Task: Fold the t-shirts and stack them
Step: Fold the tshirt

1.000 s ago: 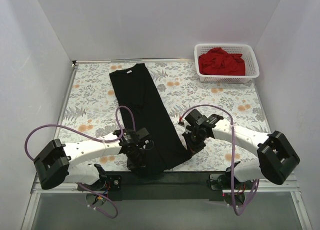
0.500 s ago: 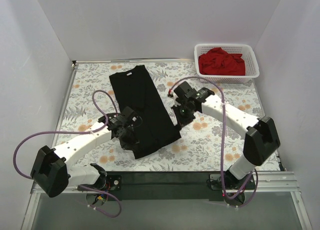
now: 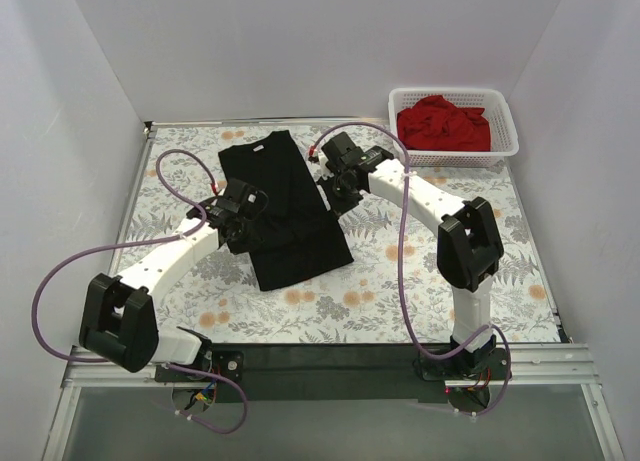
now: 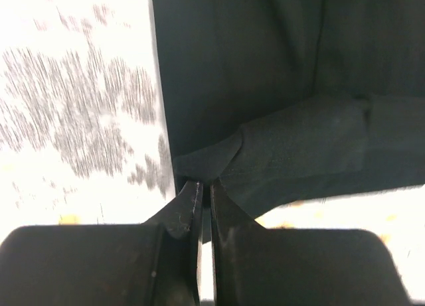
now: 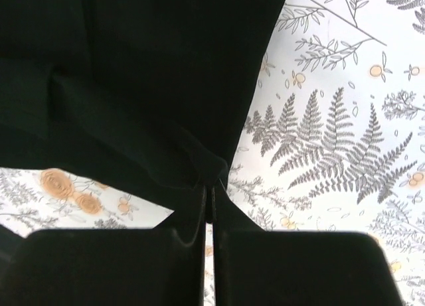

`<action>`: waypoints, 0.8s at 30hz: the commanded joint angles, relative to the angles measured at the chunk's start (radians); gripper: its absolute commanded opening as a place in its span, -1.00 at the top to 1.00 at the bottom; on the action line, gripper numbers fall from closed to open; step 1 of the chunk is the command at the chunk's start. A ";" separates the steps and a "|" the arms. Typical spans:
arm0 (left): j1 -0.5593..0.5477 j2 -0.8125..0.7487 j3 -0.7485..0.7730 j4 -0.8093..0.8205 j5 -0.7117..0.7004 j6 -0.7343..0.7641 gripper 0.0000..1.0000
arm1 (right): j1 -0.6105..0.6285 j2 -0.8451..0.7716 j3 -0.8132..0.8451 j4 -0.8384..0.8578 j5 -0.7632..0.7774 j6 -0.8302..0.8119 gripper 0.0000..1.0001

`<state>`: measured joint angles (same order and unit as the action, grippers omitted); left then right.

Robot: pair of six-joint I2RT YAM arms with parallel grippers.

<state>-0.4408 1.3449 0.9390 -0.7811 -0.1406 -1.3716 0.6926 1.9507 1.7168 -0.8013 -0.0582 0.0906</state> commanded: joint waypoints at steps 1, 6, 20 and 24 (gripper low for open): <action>0.034 0.014 0.044 0.107 -0.076 0.086 1.00 | -0.016 0.028 0.059 0.053 0.018 -0.038 0.97; 0.071 0.060 0.044 0.204 -0.085 0.131 1.00 | -0.038 0.043 0.081 0.116 0.023 -0.045 0.97; 0.122 0.112 -0.022 0.261 -0.102 0.103 1.00 | -0.056 0.109 0.089 0.226 -0.012 -0.051 0.97; 0.131 0.114 -0.034 0.260 -0.117 0.091 1.00 | -0.056 0.128 0.092 0.249 -0.026 -0.055 0.97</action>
<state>-0.3252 1.4681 0.9222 -0.5373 -0.2050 -1.2716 0.6434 2.0708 1.7729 -0.6052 -0.0746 0.0502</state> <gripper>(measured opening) 0.035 0.013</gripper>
